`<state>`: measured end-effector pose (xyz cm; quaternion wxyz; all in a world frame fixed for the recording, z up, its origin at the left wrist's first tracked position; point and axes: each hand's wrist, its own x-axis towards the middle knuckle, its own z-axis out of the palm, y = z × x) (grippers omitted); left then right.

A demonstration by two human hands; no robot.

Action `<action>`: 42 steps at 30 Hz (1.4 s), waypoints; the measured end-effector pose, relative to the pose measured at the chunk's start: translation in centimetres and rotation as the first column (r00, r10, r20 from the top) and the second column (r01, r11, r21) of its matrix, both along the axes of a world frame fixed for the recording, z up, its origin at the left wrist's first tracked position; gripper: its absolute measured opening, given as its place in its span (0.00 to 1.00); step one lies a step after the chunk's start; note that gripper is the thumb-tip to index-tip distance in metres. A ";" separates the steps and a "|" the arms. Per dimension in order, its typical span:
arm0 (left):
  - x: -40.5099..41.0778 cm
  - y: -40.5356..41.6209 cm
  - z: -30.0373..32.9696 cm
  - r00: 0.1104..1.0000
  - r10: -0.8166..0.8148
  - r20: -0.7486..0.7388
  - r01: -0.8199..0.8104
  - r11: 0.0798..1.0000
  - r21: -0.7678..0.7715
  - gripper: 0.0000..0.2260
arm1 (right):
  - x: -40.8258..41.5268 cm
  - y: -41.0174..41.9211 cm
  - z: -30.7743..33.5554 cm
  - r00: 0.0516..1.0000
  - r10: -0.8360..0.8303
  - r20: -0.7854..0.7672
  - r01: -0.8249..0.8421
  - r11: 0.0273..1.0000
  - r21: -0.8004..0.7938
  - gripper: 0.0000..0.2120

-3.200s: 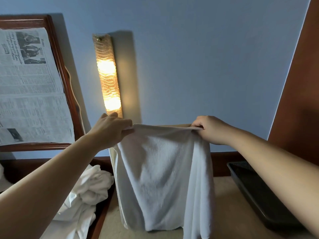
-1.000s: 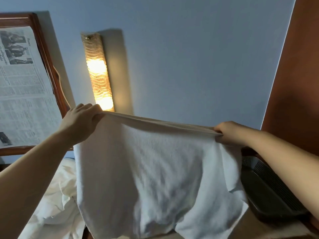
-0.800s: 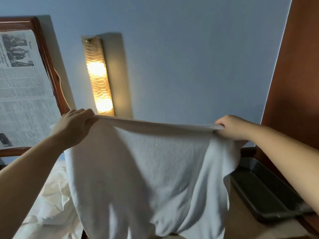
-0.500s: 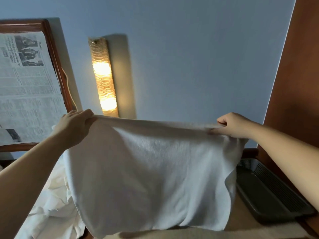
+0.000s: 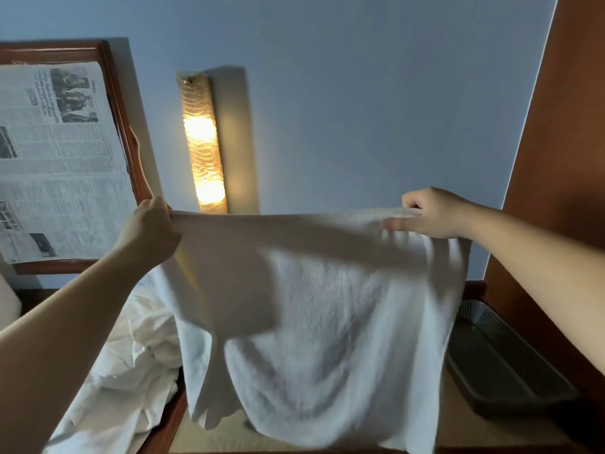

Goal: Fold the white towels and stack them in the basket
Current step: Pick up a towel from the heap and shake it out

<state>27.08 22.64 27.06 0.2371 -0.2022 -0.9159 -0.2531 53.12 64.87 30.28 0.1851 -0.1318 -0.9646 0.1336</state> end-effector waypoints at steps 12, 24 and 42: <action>0.9 -6.1 0.7 0.965 -0.146 -0.219 0.096 0.970 -0.224 0.27 | 4.4 -2.5 2.8 0.998 -0.036 0.061 0.028 0.992 0.126 0.34; 6.7 -11.1 -1.5 0.817 -0.393 0.422 0.502 0.845 -0.186 0.26 | 10.2 -6.1 -1.4 0.907 -0.006 0.421 0.045 0.995 -0.084 0.33; 3.5 -8.7 -19.1 0.897 -0.418 0.146 0.441 0.810 -0.386 0.26 | 6.9 -5.3 -17.7 0.851 -0.187 0.490 0.165 0.982 0.088 0.36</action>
